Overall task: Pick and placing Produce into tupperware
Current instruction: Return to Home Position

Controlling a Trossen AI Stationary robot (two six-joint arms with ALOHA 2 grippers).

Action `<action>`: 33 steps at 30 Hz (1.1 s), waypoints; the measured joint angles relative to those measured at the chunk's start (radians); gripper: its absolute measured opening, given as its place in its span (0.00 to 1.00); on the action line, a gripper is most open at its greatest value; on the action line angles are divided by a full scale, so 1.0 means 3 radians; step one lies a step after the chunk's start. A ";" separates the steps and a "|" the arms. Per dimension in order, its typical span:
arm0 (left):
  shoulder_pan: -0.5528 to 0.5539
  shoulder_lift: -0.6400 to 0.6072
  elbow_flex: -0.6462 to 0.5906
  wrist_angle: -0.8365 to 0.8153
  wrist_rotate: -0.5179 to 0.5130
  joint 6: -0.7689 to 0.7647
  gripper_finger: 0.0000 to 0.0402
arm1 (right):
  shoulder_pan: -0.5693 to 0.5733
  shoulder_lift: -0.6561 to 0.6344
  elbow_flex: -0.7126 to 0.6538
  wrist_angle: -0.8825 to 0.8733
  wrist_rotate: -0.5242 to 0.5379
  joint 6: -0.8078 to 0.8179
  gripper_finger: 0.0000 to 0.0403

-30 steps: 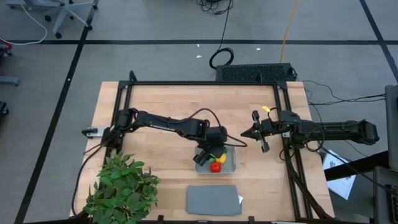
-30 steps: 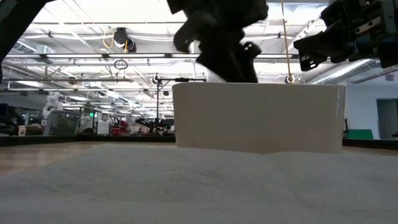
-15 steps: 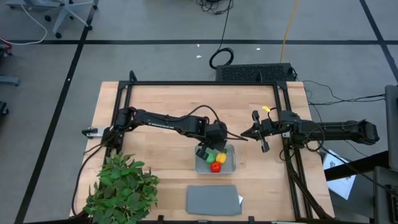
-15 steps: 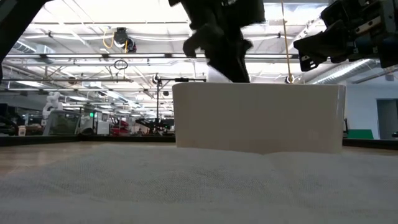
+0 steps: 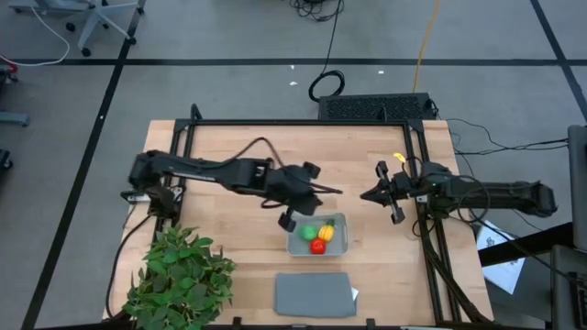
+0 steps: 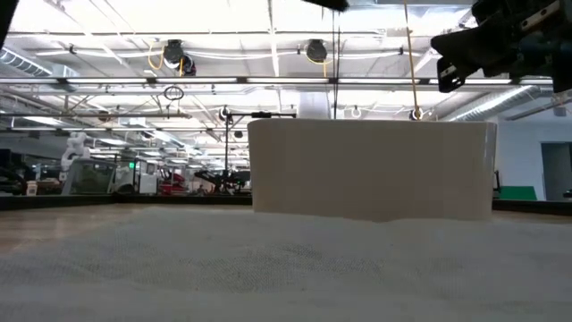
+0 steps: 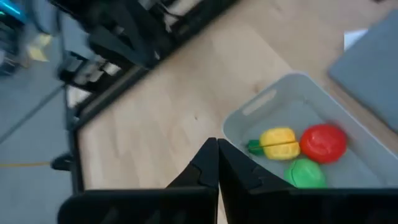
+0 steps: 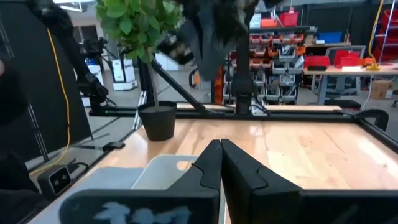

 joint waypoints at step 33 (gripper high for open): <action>0.0142 -0.2758 -0.4047 0.3383 -0.0178 -0.0955 0.00 | 0.0001 -0.0709 0.0001 -0.0379 0.0023 0.0156 0.00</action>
